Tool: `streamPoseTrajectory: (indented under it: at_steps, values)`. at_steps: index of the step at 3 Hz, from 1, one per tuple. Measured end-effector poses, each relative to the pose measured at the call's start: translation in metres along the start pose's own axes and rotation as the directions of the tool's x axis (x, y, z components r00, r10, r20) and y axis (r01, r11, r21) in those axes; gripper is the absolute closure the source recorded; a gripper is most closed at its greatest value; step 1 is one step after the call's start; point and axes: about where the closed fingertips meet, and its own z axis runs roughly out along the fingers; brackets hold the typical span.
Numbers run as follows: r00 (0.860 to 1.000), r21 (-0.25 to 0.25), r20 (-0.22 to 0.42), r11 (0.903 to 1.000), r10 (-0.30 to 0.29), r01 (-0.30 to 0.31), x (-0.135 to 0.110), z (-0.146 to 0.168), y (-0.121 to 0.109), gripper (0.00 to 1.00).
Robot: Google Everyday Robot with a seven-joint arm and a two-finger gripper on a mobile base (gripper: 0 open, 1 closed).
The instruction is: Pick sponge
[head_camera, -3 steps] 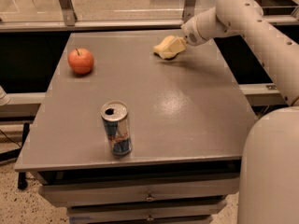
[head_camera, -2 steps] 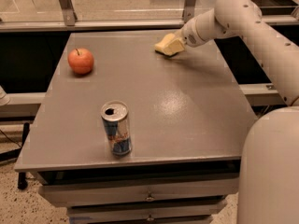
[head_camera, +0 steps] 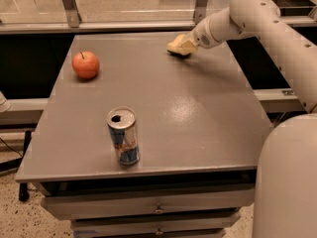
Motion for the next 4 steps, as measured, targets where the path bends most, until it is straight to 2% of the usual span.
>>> streamPoseTrajectory:
  at_steps: [1, 2, 3, 4]
  values:
    - [1.0, -0.006, -0.011, 0.9999, -0.012, 0.012, -0.001, -0.006, 0.003, 1.0]
    - [1.0, -0.021, -0.013, 0.9997, -0.013, 0.013, -0.005, -0.021, 0.009, 1.0]
    - [0.999, -0.072, 0.027, 0.9964, -0.043, 0.045, -0.025, -0.06, 0.026, 1.0]
    - [0.991, -0.156, 0.098, 0.9822, -0.09, 0.105, -0.045, -0.114, 0.055, 1.0]
